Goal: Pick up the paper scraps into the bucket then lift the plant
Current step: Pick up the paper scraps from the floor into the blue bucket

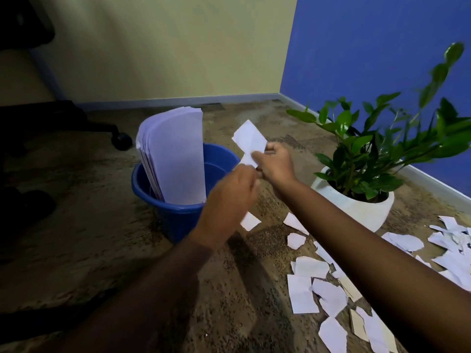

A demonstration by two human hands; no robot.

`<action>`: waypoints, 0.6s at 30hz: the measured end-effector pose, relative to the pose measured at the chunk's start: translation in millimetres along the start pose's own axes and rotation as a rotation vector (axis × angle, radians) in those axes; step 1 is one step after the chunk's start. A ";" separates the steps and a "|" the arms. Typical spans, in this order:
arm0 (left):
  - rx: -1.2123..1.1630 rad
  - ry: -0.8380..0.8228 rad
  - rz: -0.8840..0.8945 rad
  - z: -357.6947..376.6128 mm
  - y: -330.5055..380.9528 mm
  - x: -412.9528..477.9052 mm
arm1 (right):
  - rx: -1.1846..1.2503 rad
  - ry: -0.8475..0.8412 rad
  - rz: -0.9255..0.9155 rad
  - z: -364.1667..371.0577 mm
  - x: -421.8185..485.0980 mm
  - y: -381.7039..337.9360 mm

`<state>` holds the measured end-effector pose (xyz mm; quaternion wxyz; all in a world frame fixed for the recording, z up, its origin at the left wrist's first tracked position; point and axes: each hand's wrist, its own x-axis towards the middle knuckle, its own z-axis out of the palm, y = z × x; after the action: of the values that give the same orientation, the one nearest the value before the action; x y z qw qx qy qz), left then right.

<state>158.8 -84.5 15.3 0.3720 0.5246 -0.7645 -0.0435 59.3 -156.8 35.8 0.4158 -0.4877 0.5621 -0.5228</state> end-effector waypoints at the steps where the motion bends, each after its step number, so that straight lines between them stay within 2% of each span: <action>1: 0.002 0.042 -0.064 -7.4 -6.4 9.4 | 0.036 -0.049 0.065 5.9 -0.7 -1.2; 4: 0.113 0.055 -0.298 -19.1 -28.8 31.9 | 0.121 -0.220 0.219 14.0 -6.5 -2.1; 8: 0.137 -0.056 -0.563 -17.4 -41.5 38.0 | 0.030 -0.269 0.205 -3.8 -13.2 4.6; 10: 0.205 -0.137 -0.606 -8.3 -39.6 32.8 | -0.063 -0.262 0.177 -23.2 -16.8 11.8; 12: 0.253 -0.139 -0.530 6.4 -30.5 24.3 | -0.197 -0.255 0.165 -47.0 -22.1 23.5; 15: 0.347 -0.096 -0.229 38.1 -3.2 8.4 | -0.482 -0.259 0.130 -83.9 -34.3 49.3; 18: 0.374 -0.230 0.084 78.6 29.2 -15.1 | -0.801 -0.295 0.135 -119.6 -50.8 84.3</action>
<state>90.6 -84.3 -35.8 0.1801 0.5435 -0.8180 0.0548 -58.0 -87.1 -37.3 0.3027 -0.6424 0.6858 -0.1597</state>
